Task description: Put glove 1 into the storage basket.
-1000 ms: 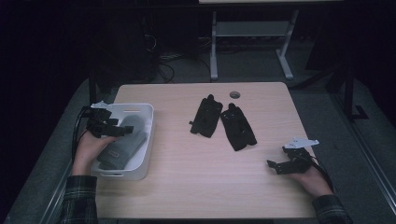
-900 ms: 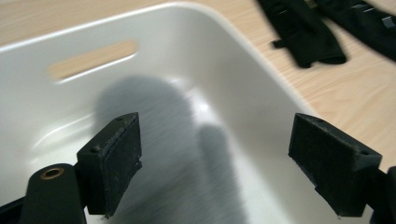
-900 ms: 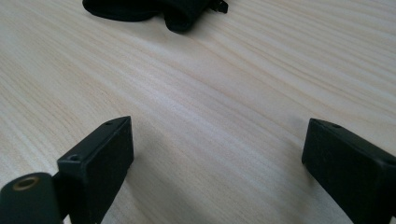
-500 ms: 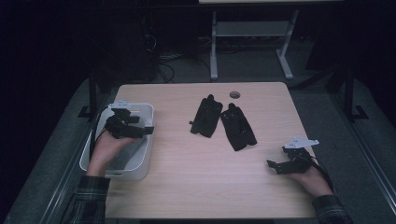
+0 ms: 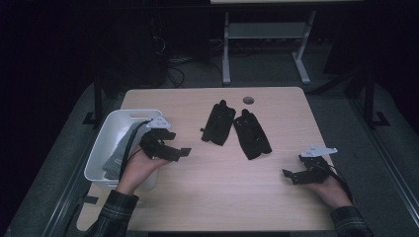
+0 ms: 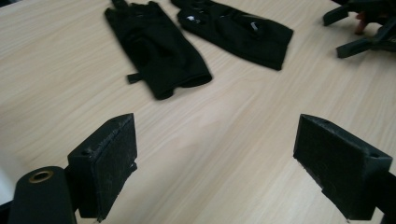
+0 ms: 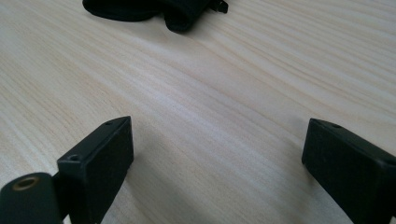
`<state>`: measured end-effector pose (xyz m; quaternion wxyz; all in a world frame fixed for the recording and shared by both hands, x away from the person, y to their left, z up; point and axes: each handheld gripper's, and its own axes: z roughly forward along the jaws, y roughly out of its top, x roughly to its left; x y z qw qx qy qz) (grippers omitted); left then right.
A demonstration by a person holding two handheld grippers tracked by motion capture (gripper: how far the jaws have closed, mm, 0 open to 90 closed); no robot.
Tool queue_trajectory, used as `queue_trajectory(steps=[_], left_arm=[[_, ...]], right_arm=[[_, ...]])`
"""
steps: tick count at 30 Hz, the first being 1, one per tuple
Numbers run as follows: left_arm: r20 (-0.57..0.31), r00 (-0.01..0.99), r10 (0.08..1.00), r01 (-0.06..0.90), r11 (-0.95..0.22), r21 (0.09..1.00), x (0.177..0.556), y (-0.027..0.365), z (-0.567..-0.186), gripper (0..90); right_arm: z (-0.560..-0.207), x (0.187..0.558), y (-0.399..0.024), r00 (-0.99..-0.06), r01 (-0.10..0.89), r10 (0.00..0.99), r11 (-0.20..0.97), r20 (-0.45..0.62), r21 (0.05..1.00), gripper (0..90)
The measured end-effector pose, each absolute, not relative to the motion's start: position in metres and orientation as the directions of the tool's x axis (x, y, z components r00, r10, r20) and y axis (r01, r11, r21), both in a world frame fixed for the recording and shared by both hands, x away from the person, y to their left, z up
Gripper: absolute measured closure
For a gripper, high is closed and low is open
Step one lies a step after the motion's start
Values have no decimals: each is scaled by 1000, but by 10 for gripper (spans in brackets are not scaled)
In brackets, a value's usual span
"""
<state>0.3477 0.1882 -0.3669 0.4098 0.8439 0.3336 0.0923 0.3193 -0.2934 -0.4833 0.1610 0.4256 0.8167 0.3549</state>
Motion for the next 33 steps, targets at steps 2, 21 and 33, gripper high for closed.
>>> queue_trajectory(steps=[2,21,33], left_arm=[[-104,767,634,470,-443,763,343,181,-369,125],[-102,784,612,476,-488,732,312,154,-435,128],[7,813,582,435,-617,656,309,149,-470,124]], right_arm=[[-483,319,-293,-586,581,809,386,39,717,87],[-483,319,-293,-586,581,809,386,39,717,87],[-482,320,-292,-588,587,808,394,37,707,92]])
